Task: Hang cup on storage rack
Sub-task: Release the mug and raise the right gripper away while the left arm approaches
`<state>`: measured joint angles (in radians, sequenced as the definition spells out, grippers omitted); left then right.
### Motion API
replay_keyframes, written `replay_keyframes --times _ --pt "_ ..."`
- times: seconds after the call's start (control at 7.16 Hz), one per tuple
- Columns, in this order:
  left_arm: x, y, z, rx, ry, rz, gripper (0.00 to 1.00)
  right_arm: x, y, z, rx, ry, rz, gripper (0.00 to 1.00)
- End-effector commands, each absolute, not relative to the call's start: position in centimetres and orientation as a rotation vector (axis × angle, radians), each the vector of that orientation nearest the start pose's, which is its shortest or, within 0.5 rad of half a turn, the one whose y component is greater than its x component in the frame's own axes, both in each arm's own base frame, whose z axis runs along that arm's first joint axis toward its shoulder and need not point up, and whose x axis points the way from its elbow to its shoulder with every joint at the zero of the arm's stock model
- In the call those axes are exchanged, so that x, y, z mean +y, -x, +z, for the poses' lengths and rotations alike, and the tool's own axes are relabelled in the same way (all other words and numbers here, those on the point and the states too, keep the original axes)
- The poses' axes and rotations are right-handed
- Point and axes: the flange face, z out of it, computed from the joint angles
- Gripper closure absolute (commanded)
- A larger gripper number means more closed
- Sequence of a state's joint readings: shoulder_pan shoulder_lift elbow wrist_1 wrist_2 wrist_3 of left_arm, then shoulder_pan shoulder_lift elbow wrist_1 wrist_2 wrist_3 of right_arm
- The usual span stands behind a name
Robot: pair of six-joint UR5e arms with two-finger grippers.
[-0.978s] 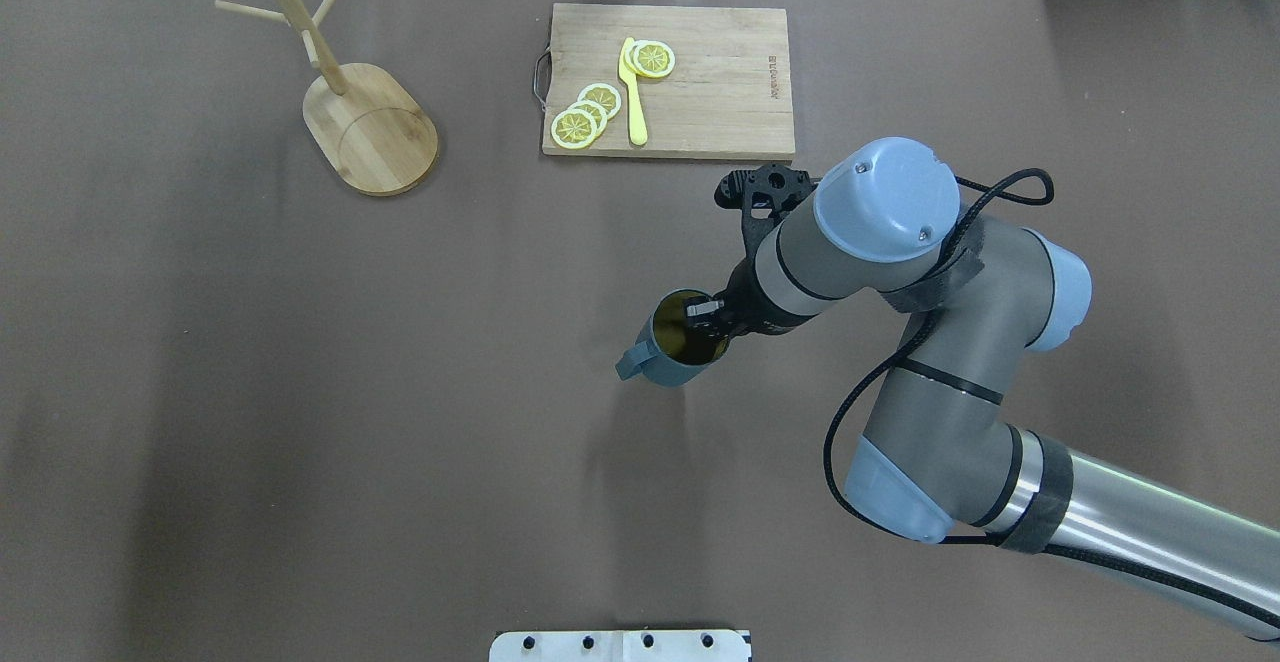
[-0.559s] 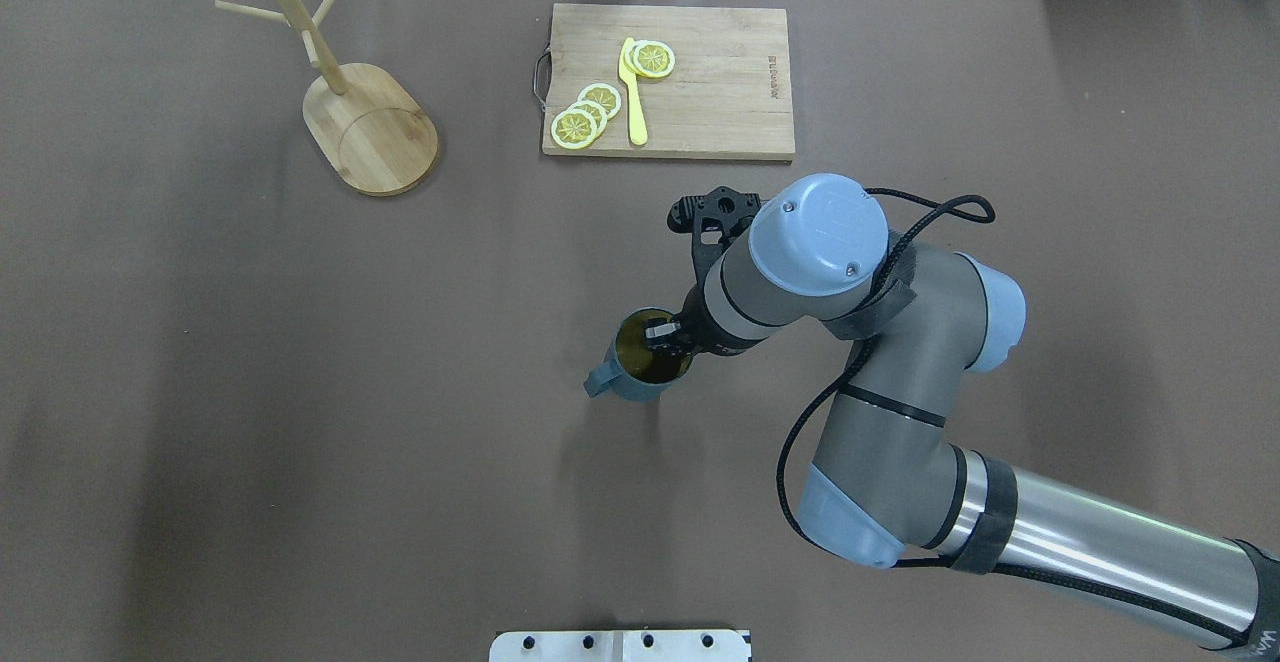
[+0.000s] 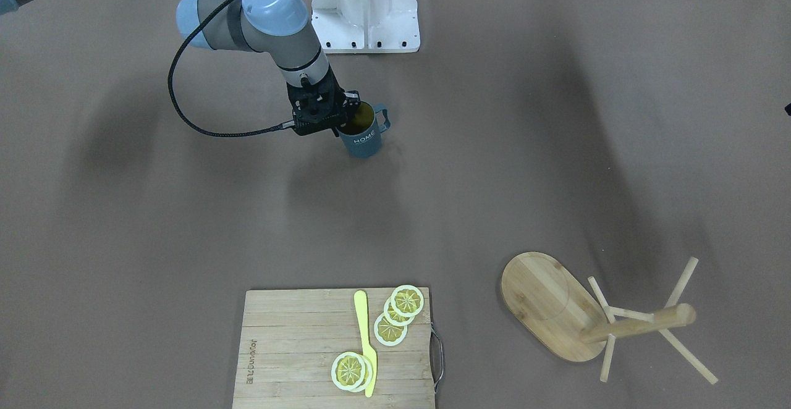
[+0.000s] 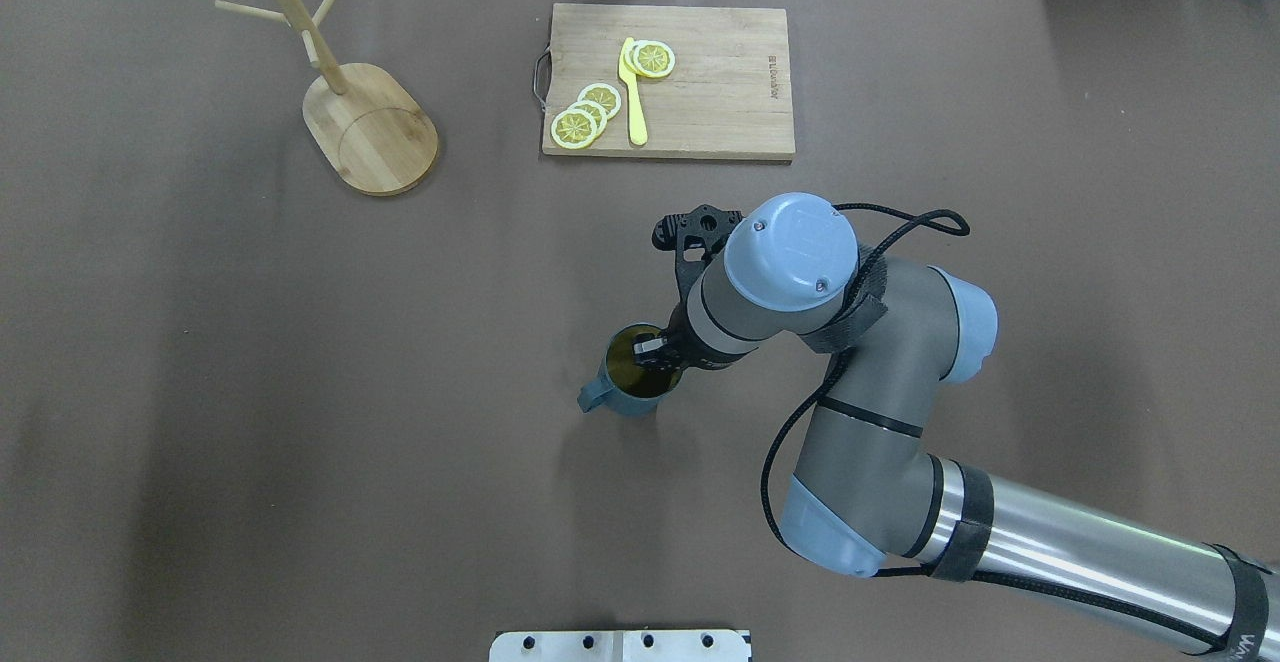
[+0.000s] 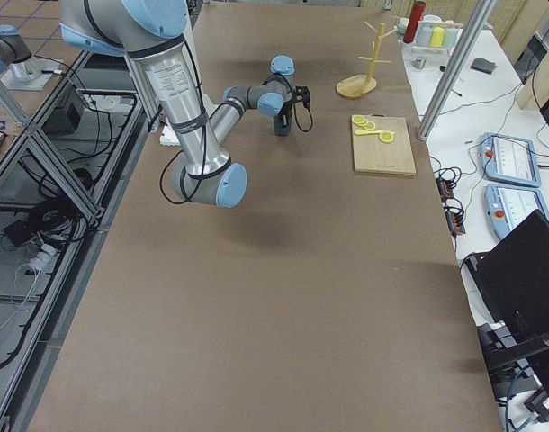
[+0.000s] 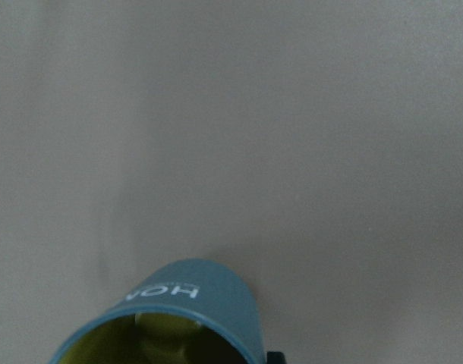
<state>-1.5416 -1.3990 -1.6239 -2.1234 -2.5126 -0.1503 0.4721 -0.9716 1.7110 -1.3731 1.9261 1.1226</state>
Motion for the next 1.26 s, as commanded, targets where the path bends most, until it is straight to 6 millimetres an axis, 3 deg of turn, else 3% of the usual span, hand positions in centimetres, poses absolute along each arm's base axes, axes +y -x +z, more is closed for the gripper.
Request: replay_keyframes --times 0.0,0.28,0.56,0.7,0.84,1.12 --pt "-43.3 4.0 63.8 0.959 -0.317 0.095 0.02 -38.8 54.8 22.1 -0.982 -0.119 -0.149 0.52" --pt "-43.7 3.9 63.3 0.959 -0.336 0.107 0.02 -38.9 54.7 21.6 -0.982 -0.141 -0.140 0.00" --pt "-43.3 2.5 62.3 0.980 -0.421 0.189 0.02 -39.9 52.9 20.4 -1.010 -0.149 -0.129 0.00" --pt "-43.2 1.4 61.1 1.040 -0.410 0.159 0.02 -42.1 50.4 20.7 -1.023 -0.128 -0.108 0.00" --pt "-43.7 -1.6 58.5 1.099 -0.447 0.176 0.02 -44.6 47.6 22.1 -1.027 -0.101 -0.091 0.00" --pt "-43.8 -8.0 52.9 1.246 -0.538 0.270 0.03 -47.2 42.8 24.4 -1.031 -0.079 -0.037 0.00"
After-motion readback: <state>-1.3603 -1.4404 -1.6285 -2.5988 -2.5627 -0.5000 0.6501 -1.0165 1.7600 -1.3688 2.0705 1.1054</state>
